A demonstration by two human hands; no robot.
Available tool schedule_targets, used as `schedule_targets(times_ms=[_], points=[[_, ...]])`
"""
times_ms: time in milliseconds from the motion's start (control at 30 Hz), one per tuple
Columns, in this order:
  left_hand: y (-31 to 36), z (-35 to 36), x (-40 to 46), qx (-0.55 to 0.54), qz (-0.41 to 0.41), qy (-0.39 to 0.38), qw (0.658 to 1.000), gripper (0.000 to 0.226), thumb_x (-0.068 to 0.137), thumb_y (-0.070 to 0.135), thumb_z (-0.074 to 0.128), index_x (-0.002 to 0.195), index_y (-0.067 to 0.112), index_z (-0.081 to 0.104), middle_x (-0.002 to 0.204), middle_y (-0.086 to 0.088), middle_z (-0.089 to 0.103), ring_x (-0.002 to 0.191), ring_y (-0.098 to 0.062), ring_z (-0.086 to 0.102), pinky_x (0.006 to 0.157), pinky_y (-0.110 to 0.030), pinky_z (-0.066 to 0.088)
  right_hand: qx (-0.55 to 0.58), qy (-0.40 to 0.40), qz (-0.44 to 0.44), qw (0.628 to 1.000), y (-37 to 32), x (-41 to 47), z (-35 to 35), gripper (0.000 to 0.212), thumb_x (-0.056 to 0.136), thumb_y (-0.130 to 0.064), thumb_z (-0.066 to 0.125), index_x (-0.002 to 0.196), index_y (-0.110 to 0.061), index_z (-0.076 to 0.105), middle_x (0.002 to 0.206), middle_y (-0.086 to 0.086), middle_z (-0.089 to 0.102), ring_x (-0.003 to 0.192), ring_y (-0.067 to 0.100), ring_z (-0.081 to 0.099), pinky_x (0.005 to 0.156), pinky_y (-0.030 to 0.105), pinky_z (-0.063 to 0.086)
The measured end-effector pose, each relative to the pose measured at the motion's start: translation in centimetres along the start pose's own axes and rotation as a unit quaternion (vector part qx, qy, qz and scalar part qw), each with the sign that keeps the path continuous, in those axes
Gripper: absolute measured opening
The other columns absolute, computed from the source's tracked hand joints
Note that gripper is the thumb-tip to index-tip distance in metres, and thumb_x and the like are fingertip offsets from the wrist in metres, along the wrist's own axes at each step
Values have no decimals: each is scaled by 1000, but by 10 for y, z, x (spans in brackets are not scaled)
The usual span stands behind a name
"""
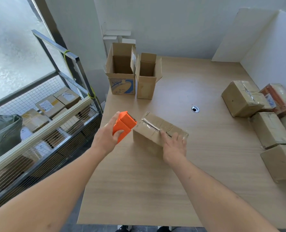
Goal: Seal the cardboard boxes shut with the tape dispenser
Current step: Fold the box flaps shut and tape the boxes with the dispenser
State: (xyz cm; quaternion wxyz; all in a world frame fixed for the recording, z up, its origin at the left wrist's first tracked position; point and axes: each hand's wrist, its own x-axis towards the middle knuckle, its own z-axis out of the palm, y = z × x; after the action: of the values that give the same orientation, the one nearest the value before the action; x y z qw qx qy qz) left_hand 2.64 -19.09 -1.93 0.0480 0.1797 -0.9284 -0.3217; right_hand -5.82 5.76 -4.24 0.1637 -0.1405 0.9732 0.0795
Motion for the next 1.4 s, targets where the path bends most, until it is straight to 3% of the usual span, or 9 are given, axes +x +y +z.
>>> schedule_targets(times_ms=[133,267,467,600,733,967,1133,1233,1400], points=[[-5,-6,2,-40,32,-30,998,84,98,27,64,151,63,9,130,-5,60,104,-25,63,94,-52,54,12,8,38,999,2,3,-2,95,78,-19,72,154,-38,17,145,13,25,133,36,31,106,45,32],[-11,-5,2,-60,40,-36,997,84,97,18,65,149,64,18,121,-4,61,95,-23,63,89,-51,54,142,-15,73,987,-29,8,-4,109,75,-60,69,158,-33,3,150,17,20,135,48,24,108,58,28],[-19,-4,2,-67,74,-47,994,81,95,11,67,146,59,27,117,-7,64,91,-22,65,84,-51,57,171,-41,21,984,-44,14,10,98,77,-90,42,155,-52,-4,166,19,-19,142,63,-22,111,77,-7],[-17,-7,2,-67,100,-52,991,80,94,12,68,145,59,28,111,-5,65,86,-24,66,80,-48,57,163,-8,-75,984,-17,18,20,88,74,-91,46,150,-57,20,169,11,-12,147,52,-26,115,70,-14],[-16,-9,5,-57,109,-49,991,81,94,10,67,145,59,28,109,-4,65,84,-23,65,79,-47,57,163,15,-52,985,-22,19,9,104,56,-98,53,135,-30,39,167,21,7,152,49,-13,113,69,-15],[-19,-14,8,-47,114,-79,989,82,95,10,66,145,61,26,114,-4,64,90,-25,64,84,-47,55,133,26,-157,978,-30,16,16,77,85,-37,70,144,-25,24,168,13,0,154,43,-2,123,56,5],[-21,-13,8,-49,139,-102,984,82,92,9,69,146,56,29,115,-3,65,93,-26,64,85,-50,56,85,-31,-248,965,-10,20,4,96,78,-2,64,156,-33,17,171,-9,-4,157,27,-8,127,47,-2],[-22,-14,7,-35,167,-102,980,79,92,10,70,145,55,33,115,0,66,91,-23,64,83,-49,55,269,-58,-257,927,-7,24,1,81,75,3,58,146,-34,45,166,-7,27,156,20,12,127,40,7],[-23,-17,2,-29,201,-119,972,80,92,11,70,146,55,31,115,4,65,89,-14,62,81,-45,54,613,-51,-188,765,-12,15,-20,34,93,-22,66,125,-33,69,127,-15,68,120,3,61,106,29,49]])
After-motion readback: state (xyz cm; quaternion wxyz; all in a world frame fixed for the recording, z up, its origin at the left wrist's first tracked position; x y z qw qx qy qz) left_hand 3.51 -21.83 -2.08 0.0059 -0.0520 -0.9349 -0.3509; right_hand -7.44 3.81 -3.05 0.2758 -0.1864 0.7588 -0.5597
